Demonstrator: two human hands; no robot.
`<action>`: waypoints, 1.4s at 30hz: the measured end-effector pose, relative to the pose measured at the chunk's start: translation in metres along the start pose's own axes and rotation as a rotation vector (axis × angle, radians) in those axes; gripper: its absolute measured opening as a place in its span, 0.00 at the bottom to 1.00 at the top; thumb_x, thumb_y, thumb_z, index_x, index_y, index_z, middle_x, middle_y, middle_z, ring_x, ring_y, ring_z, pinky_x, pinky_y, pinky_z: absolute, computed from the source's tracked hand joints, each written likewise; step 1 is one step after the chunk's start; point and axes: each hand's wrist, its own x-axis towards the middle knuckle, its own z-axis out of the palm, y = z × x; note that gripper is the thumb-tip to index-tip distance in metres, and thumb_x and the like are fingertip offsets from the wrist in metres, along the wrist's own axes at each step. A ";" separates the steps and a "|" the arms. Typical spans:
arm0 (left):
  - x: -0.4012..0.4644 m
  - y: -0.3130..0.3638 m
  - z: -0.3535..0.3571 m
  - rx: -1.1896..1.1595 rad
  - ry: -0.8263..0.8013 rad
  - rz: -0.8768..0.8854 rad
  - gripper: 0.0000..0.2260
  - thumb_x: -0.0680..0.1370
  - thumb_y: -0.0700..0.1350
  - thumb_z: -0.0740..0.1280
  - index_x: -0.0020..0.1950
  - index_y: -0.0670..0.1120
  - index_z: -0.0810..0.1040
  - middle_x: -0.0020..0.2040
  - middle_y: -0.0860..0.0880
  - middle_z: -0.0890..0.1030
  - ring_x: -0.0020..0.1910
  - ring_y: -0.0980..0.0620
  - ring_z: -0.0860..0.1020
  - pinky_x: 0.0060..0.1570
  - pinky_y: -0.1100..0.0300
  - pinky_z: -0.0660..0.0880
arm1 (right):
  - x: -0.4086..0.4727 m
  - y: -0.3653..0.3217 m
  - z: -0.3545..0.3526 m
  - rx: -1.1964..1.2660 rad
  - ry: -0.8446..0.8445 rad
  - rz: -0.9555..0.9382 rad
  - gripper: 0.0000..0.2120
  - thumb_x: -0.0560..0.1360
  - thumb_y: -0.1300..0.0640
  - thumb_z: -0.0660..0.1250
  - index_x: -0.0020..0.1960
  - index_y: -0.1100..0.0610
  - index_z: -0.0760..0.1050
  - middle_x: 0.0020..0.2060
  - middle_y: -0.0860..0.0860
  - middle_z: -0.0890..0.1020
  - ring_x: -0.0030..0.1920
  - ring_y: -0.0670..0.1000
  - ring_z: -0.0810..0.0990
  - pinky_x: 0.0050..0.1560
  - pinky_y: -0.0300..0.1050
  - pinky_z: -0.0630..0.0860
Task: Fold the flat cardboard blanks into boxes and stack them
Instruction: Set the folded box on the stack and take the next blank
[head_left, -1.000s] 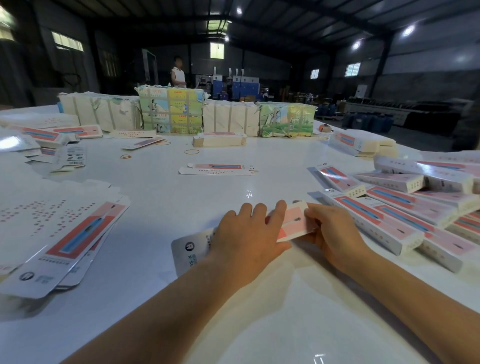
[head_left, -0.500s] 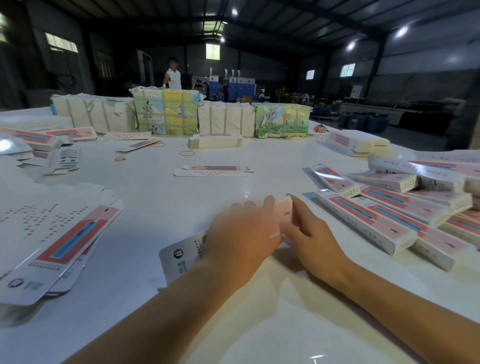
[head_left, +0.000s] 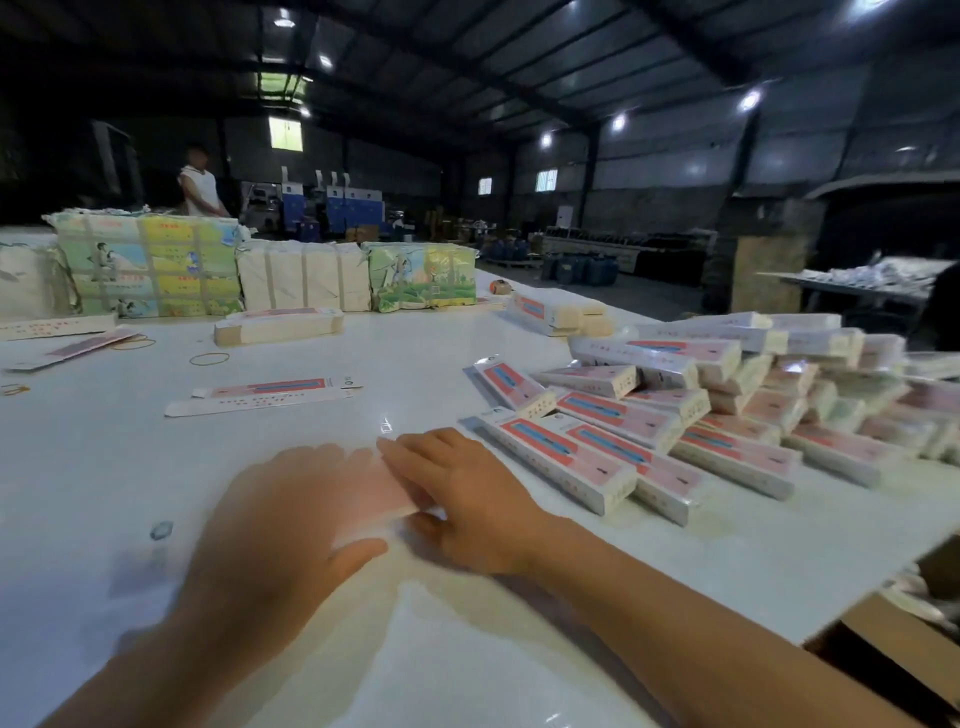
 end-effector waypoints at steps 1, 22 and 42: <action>0.001 0.003 -0.001 0.014 0.005 -0.012 0.34 0.78 0.63 0.45 0.57 0.39 0.80 0.50 0.40 0.81 0.46 0.38 0.79 0.43 0.45 0.76 | 0.003 0.009 -0.008 -0.034 0.038 0.051 0.31 0.72 0.58 0.69 0.73 0.59 0.64 0.65 0.57 0.73 0.62 0.59 0.70 0.61 0.54 0.68; 0.001 0.021 0.007 -0.292 -0.390 -0.127 0.15 0.71 0.55 0.56 0.44 0.54 0.82 0.40 0.57 0.78 0.37 0.54 0.77 0.33 0.61 0.75 | -0.038 0.225 -0.165 -0.526 0.296 1.099 0.19 0.77 0.58 0.57 0.67 0.54 0.71 0.68 0.59 0.68 0.67 0.62 0.63 0.65 0.60 0.60; 0.001 0.019 0.002 -0.339 -0.534 -0.300 0.13 0.80 0.49 0.56 0.59 0.51 0.77 0.56 0.50 0.76 0.56 0.51 0.70 0.49 0.59 0.67 | 0.004 0.002 0.037 0.102 -0.122 0.256 0.11 0.78 0.55 0.61 0.55 0.51 0.80 0.57 0.48 0.79 0.57 0.51 0.74 0.56 0.43 0.69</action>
